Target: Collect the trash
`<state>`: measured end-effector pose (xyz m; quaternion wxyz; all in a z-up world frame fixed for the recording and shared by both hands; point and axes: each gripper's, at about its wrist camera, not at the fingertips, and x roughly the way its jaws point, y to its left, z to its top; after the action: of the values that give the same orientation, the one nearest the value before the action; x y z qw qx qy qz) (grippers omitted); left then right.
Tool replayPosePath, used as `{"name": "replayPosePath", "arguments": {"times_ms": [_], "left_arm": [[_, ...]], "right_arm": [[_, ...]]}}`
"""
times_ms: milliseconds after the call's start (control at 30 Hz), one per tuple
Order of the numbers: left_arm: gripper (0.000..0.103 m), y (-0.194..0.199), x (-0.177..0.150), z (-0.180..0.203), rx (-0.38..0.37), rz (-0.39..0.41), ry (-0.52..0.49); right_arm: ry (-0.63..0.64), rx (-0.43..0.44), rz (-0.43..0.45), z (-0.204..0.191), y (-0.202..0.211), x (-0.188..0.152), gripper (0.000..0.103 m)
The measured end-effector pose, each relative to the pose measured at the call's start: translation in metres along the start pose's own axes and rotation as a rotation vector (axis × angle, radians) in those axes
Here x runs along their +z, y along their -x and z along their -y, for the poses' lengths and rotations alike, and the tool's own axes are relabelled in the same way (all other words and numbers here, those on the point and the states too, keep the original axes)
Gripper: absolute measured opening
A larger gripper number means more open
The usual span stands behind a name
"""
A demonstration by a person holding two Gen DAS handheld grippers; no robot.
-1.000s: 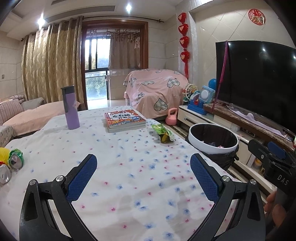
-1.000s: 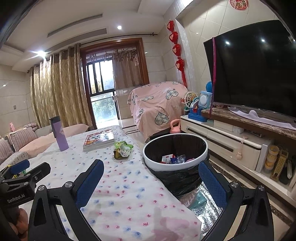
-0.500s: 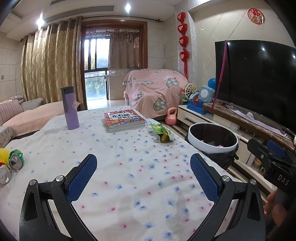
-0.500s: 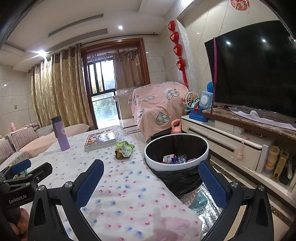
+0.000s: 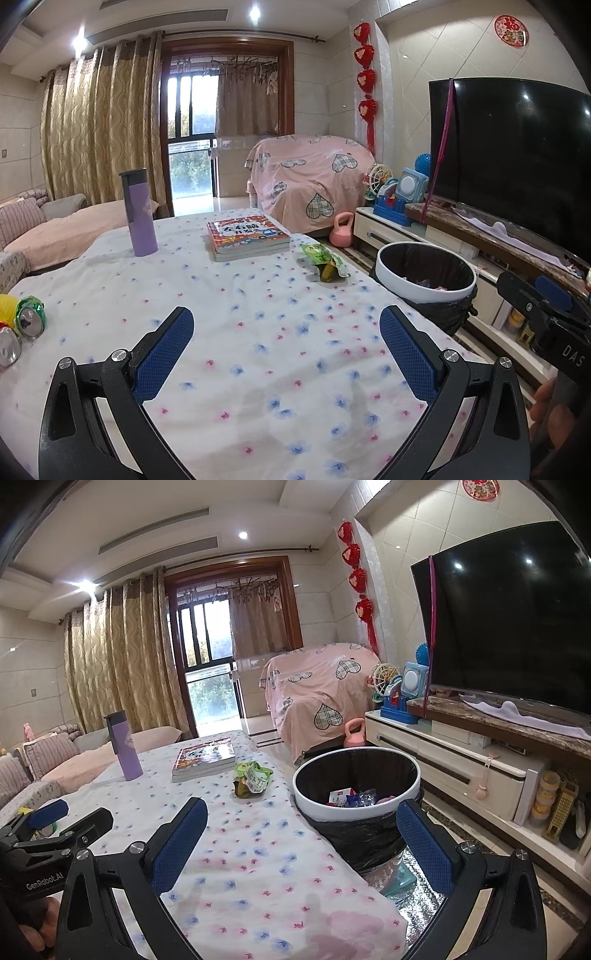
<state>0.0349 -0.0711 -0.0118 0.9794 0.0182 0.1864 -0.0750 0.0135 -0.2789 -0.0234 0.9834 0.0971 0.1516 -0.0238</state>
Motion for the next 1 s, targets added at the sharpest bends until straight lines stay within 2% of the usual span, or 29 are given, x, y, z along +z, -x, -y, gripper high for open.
{"name": "replayPosePath", "arguments": {"times_ms": [1000], "left_arm": [[0.103,-0.0053,-0.0032,-0.0009,-0.001,-0.018,-0.007]], "right_arm": [[-0.008,0.012,-0.009,-0.0022,-0.0004,-0.0013,0.103]]}}
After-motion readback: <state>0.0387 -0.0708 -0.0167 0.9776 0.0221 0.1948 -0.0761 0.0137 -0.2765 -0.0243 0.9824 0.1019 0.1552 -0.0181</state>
